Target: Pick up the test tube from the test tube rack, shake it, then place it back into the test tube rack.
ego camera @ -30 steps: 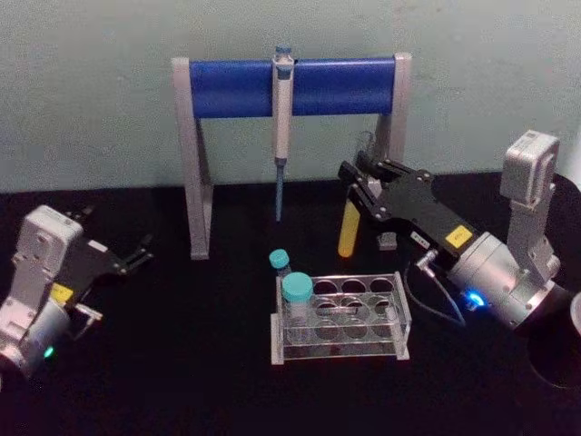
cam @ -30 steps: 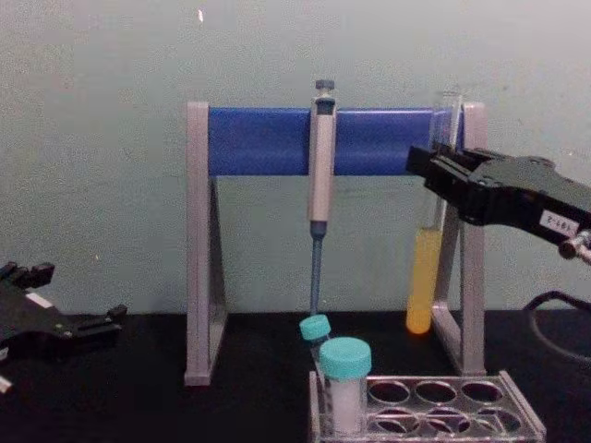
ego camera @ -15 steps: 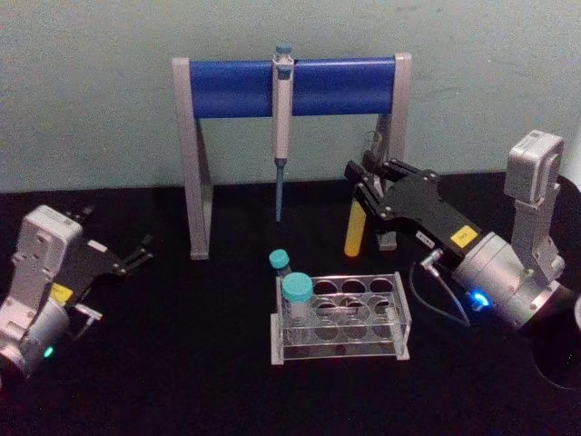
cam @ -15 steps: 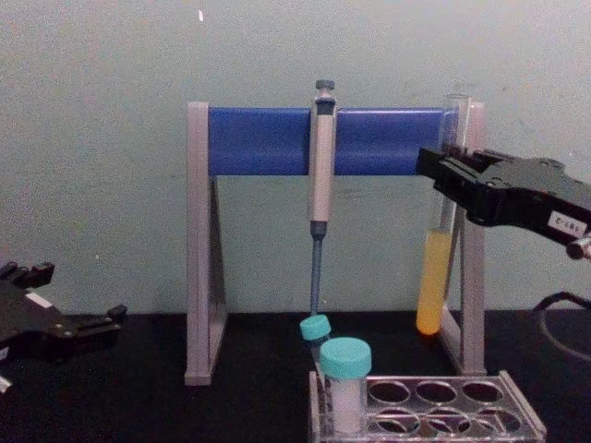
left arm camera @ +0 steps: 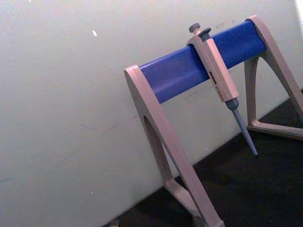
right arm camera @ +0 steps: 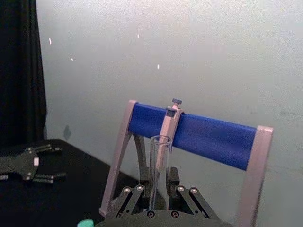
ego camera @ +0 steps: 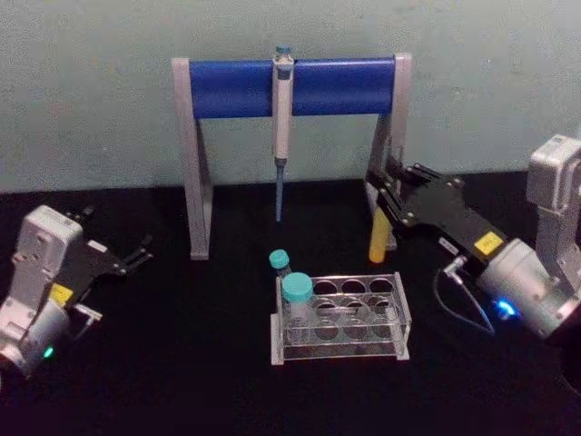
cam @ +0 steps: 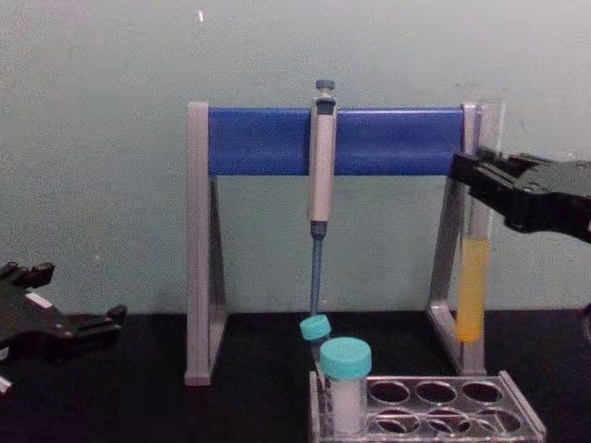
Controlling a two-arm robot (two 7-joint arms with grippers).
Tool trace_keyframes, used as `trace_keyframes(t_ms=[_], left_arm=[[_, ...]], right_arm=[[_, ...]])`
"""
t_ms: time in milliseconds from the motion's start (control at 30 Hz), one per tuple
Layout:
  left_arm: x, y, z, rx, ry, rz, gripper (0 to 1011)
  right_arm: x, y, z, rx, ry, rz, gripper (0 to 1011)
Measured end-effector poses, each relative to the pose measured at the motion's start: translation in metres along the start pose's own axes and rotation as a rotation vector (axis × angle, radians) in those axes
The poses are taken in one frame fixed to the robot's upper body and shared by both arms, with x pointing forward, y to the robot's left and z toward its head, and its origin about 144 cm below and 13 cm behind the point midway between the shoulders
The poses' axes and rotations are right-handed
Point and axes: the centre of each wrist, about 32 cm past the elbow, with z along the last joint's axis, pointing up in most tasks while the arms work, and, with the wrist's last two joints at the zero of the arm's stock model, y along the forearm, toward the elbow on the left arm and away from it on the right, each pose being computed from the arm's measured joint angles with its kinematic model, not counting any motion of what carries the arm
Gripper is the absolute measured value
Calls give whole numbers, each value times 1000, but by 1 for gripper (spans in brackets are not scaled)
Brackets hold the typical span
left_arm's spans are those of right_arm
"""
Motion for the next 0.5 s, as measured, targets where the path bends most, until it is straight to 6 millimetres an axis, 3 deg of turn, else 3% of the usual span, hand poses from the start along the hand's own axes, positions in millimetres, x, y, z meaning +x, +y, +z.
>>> trace_keyframes(t_ms=[267,500], left_arm=[[0,0,0,0,0,0,1001],[0,0,0,0,0,0,1001]], right_arm=[[-10,-20,10,-50,-14,44,230],[-20,-17,9,-48,21,128,230]])
